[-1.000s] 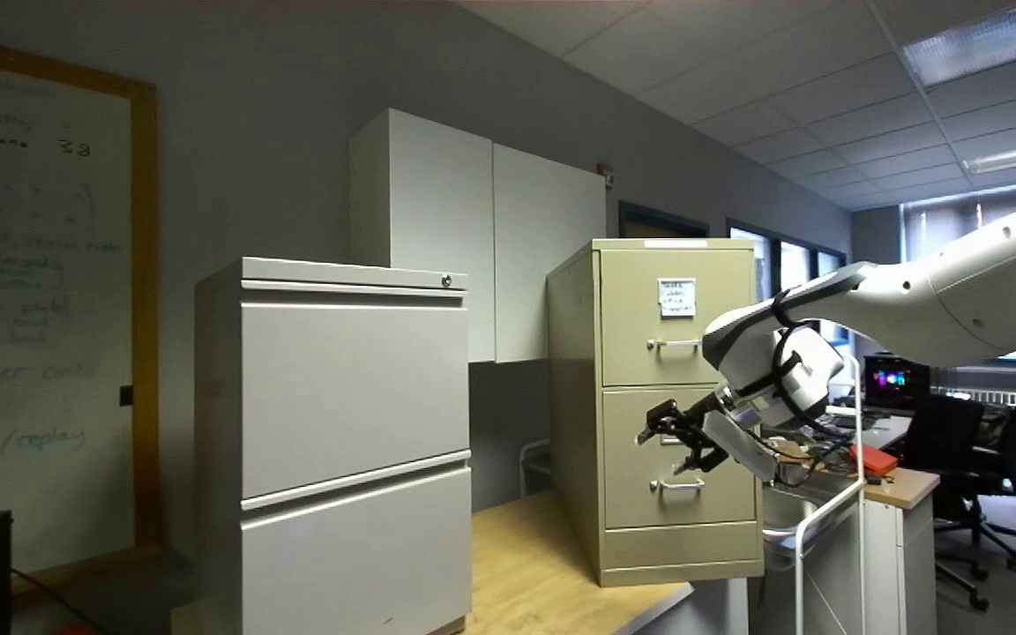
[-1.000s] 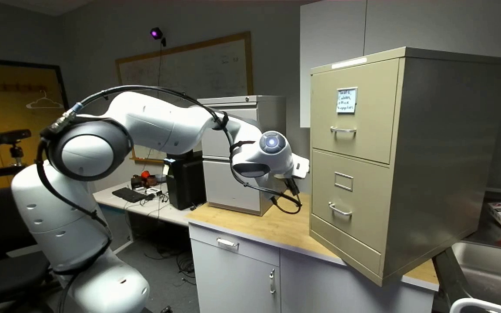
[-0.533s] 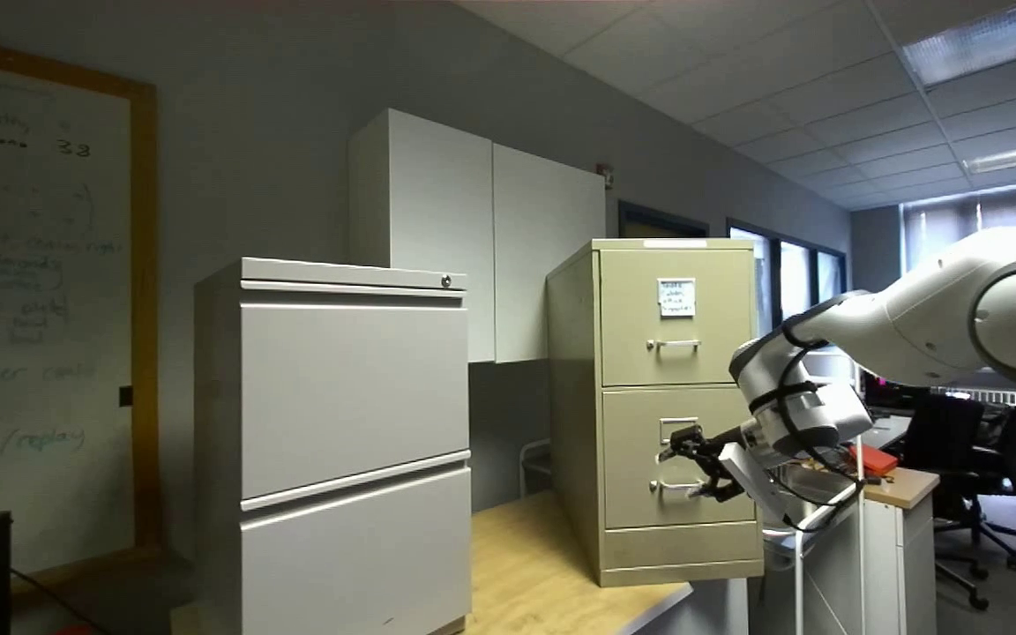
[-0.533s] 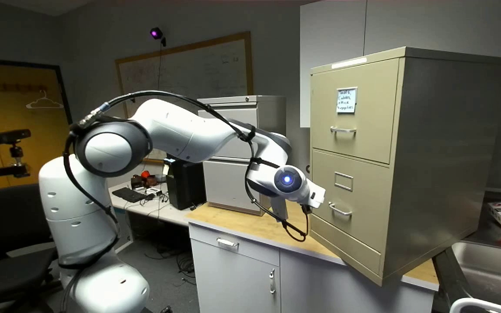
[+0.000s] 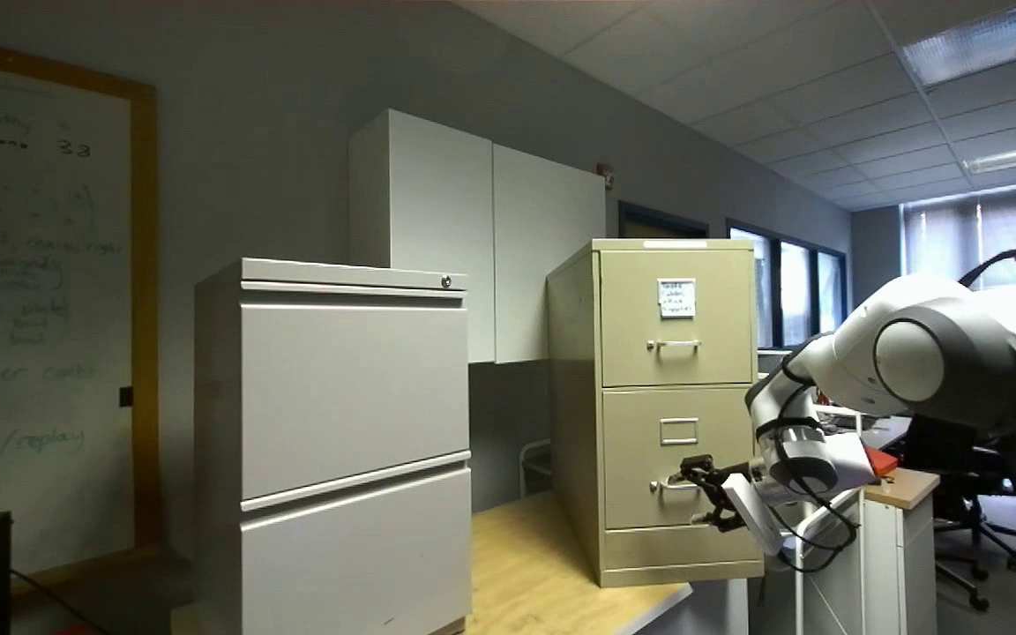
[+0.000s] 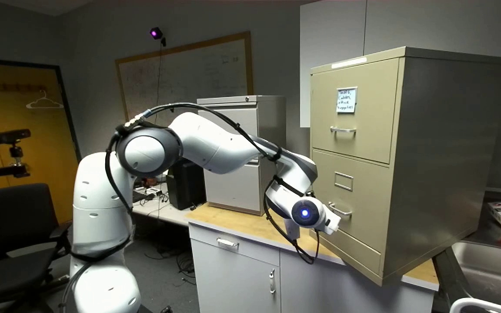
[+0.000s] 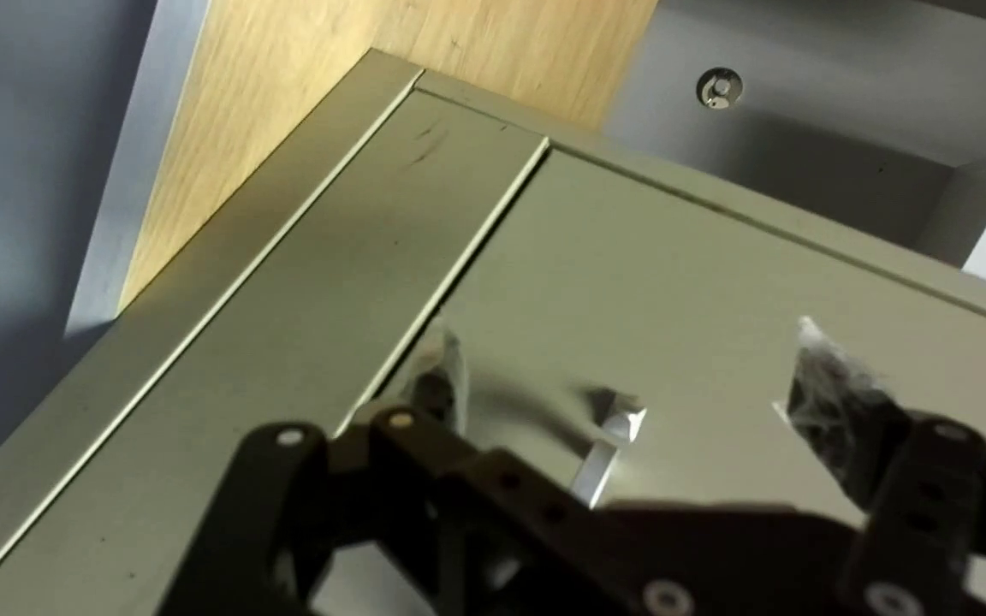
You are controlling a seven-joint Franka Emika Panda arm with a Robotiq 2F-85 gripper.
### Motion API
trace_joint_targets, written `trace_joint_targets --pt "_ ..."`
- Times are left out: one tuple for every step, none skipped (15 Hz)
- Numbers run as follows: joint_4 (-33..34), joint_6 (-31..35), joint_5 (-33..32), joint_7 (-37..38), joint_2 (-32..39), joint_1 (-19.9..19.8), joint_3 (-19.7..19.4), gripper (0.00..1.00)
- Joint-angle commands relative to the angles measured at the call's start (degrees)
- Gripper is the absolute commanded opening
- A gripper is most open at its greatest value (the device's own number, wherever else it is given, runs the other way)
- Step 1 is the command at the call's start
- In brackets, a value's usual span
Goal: Open the bottom drawer of the file cabinet on the right
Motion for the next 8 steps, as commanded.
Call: trace_joint_targets --pt "3.3 -0.6 3.3 -0.4 2.5 -3.9 1.2 1.0" --pt "3.6 -0.4 3.9 -0.3 2.7 -4.4 1.2 1.0" --pt "4.2 -0.4 4.5 -0.3 3.0 -4.9 1.2 1.0" --pt "4.9 -0.3 5.3 -0.1 3.4 -5.3 1.2 1.0" --pt "5.6 -0.2 5.8 0.2 3.7 -5.6 1.3 1.0" --pt "6.8 -0.3 6.5 0.8 4.6 -5.8 1.5 1.0" --pt "7.7 -0.4 7.2 1.0 5.1 -5.9 1.6 1.0" --pt "8.7 -0.5 7.9 1.4 5.9 -5.9 1.8 1.0"
